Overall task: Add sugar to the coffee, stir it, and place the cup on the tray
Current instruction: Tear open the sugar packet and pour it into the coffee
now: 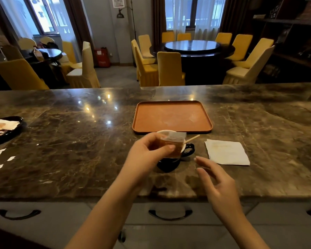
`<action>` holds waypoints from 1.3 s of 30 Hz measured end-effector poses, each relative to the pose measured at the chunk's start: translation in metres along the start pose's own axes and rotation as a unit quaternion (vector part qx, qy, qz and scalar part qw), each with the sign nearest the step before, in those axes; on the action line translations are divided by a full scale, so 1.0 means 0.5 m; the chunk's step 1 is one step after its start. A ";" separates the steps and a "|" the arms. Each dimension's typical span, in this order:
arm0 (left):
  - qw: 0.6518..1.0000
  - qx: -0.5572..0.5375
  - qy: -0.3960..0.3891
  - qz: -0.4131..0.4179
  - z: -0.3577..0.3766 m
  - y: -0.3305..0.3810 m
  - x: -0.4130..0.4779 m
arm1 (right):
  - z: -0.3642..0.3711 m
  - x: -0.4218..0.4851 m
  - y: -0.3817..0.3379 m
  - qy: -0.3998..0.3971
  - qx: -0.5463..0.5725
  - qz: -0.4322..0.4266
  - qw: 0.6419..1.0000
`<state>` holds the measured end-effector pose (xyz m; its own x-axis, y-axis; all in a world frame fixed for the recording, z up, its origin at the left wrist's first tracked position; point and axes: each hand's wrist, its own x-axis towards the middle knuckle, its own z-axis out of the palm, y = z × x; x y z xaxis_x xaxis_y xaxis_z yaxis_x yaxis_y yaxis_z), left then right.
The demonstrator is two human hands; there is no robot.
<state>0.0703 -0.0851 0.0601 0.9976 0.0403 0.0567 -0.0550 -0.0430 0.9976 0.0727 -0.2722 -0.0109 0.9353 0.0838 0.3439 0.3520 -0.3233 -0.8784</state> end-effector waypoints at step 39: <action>0.957 0.269 -0.108 -0.026 -0.043 0.056 0.260 | 0.001 0.352 -0.057 -0.268 0.068 0.064 0.959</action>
<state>0.1973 -0.0595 0.0962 0.9870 -0.1490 -0.0608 -0.0329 -0.5567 0.8301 0.2273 -0.2476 0.0743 0.8428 0.5365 0.0422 0.2001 -0.2396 -0.9500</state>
